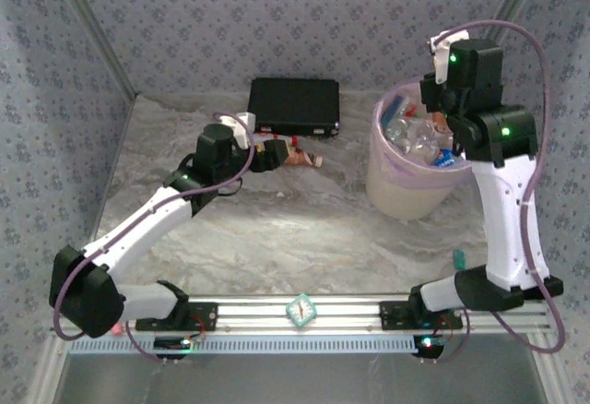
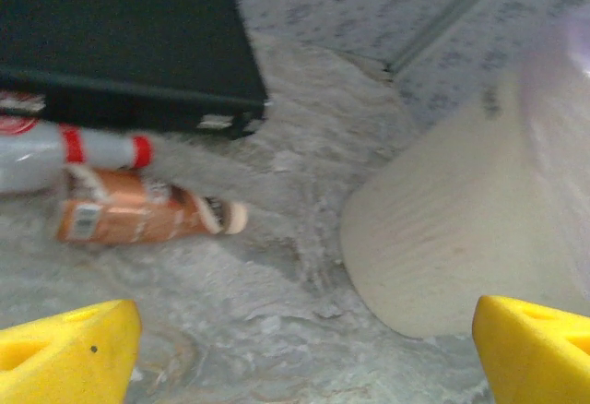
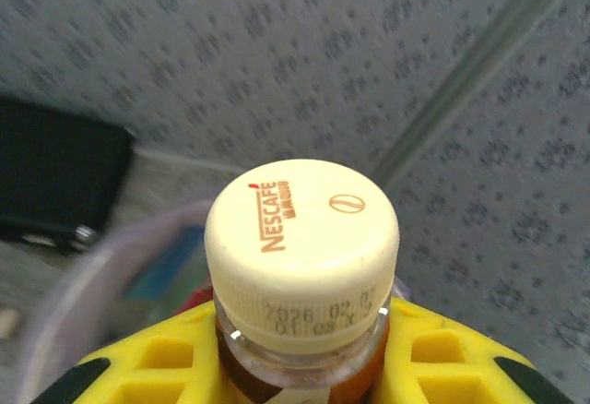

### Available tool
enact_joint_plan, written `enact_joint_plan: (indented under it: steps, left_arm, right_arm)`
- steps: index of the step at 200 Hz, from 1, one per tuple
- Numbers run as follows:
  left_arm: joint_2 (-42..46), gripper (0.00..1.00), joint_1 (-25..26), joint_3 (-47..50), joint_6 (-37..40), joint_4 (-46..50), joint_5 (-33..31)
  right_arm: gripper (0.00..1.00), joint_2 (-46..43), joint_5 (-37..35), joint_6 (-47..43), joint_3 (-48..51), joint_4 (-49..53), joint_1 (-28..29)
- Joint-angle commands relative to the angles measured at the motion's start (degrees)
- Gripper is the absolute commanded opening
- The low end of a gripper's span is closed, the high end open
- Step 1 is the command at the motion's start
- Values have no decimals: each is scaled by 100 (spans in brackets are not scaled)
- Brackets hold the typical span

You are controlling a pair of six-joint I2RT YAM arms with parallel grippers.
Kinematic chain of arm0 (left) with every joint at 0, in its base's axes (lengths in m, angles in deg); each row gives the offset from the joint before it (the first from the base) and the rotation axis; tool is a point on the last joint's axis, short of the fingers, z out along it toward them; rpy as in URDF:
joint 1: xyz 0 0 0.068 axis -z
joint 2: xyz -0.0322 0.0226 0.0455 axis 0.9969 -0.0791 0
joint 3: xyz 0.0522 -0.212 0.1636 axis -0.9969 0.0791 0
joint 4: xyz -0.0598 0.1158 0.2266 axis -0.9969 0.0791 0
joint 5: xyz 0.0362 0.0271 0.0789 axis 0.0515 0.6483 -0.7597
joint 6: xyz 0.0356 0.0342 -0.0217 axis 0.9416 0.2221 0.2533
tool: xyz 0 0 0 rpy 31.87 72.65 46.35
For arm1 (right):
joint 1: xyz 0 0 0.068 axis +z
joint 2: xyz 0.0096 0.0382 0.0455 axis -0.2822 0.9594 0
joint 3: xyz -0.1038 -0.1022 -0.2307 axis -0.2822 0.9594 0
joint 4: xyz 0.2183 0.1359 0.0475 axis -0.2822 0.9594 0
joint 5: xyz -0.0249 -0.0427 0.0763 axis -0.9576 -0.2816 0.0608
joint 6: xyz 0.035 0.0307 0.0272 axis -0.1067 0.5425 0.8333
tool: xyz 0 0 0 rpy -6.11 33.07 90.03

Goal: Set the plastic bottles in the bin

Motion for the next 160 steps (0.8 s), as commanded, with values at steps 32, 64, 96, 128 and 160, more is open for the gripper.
enact_joint_plan:
  steps: [32,64,96,128,160]
  left_arm:
    - [-451,92,-145,-307,-635,727,24]
    - [-459,91,-161,-264,-644,639,16]
    - [-474,89,-179,-262,-647,573,60]
    - [-530,89,-184,-258,-675,511,105]
    - [-602,89,-186,-254,-703,430,195]
  right_arm:
    - [13,670,58,-907,441,73,-583]
    - [13,898,575,-846,719,313,-690]
    - [25,1051,863,-473,556,750,-832]
    - [63,990,1148,-274,-162,1080,-897]
    - [63,1010,1438,101,-549,1126,-1228]
